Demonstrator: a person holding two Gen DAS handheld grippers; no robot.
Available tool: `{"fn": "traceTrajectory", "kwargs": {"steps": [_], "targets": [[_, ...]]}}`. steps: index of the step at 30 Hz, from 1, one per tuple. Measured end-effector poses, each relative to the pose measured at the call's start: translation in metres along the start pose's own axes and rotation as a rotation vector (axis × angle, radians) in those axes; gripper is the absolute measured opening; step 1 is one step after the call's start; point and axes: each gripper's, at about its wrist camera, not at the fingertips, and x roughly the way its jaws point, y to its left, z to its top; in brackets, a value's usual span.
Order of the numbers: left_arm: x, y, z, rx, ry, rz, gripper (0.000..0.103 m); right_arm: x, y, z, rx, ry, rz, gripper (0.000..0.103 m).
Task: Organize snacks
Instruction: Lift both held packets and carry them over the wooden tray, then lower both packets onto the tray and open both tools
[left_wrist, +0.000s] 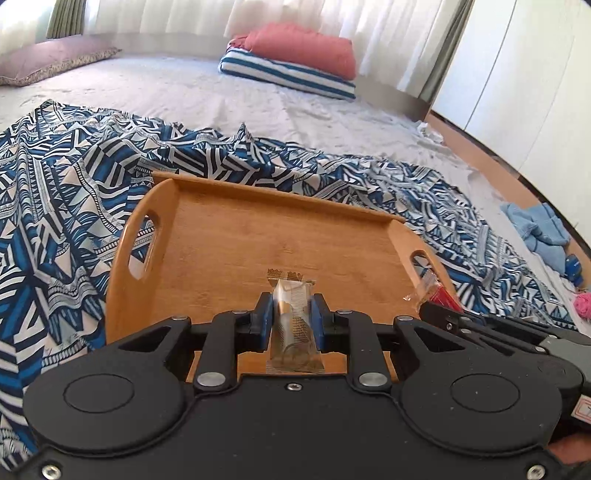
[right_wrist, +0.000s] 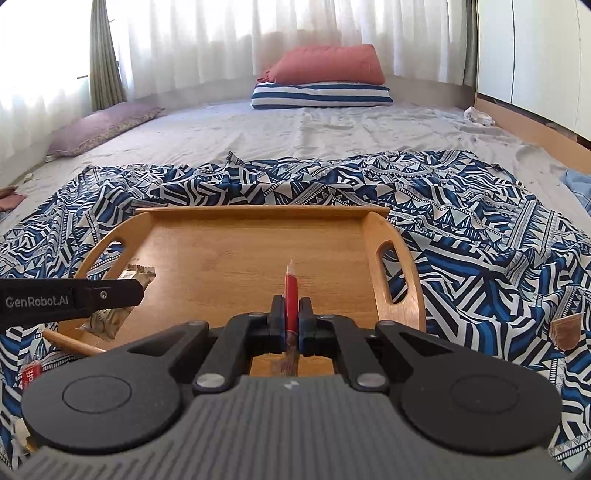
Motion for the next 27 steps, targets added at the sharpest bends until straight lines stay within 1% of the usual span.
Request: {"fn": "traceTrajectory", "kwargs": {"steps": [7,12,27], "targets": [[0.028,0.0,0.004,-0.002,0.036,0.023,0.02,0.023,-0.006,0.003,0.045,0.032,0.032,0.01],[0.042,0.002,0.006,-0.007,0.05,0.038,0.02,0.034,-0.007,0.002,0.048,0.046,0.031,0.01],[0.067,0.0,0.006,-0.012,0.077,0.053,0.021,0.055,-0.006,0.003,0.059,0.074,0.082,0.01]]}}
